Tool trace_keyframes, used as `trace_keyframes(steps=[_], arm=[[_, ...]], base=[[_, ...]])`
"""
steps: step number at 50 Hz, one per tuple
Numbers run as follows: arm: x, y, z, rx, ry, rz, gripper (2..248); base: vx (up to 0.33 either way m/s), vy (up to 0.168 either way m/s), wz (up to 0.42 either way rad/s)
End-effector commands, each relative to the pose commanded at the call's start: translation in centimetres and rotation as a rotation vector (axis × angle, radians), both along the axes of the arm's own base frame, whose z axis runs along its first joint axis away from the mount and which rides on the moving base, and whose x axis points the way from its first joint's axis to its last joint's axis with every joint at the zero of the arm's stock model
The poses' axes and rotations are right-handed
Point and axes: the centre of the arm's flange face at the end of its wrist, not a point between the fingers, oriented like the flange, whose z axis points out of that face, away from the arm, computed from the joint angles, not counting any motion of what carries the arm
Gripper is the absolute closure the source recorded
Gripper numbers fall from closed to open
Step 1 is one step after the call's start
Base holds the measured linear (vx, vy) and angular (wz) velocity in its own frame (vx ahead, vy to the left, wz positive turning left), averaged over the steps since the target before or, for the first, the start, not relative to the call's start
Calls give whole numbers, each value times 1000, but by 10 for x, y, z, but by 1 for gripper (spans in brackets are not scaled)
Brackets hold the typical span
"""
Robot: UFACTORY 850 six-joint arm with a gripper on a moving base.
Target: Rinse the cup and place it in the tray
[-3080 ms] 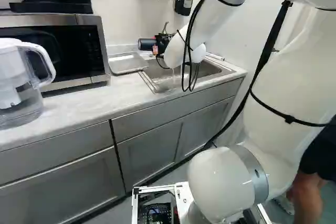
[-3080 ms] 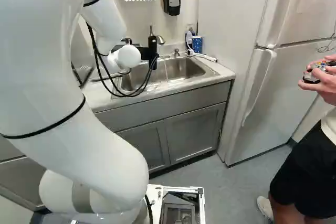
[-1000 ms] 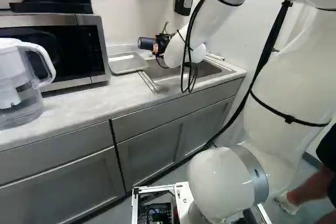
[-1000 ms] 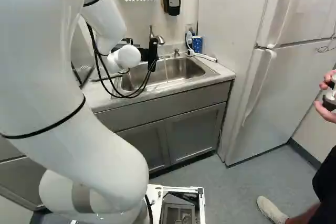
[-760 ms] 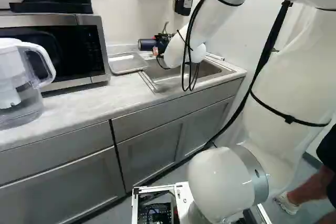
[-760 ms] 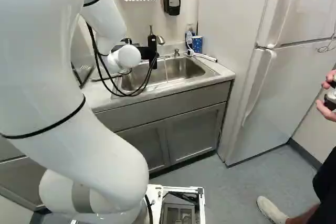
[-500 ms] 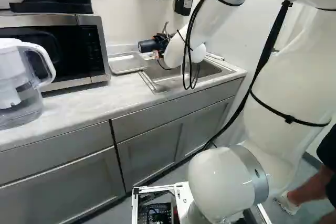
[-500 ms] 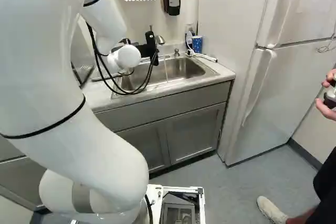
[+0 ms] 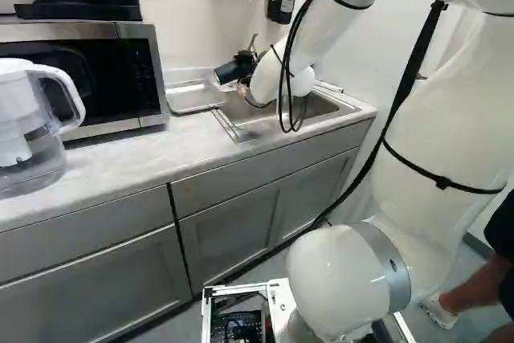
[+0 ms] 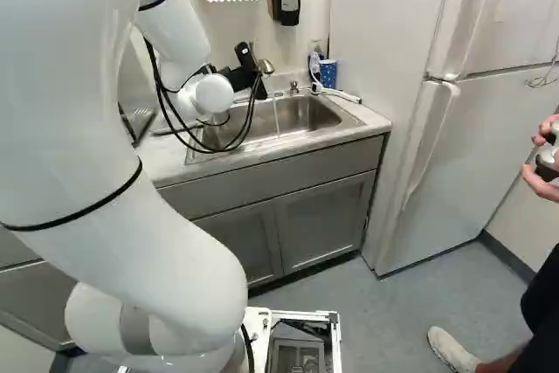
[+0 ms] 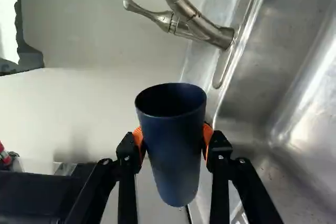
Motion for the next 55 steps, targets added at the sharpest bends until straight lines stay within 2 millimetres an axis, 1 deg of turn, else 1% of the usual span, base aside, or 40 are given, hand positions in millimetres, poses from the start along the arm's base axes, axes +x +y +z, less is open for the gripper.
trace_keyframes(steps=[33,55], arm=[[2,-4,1,-275,-116,-3,126],[2,-4,1,-487,-196,28,126]], base=[[0,0,0],[0,0,0]])
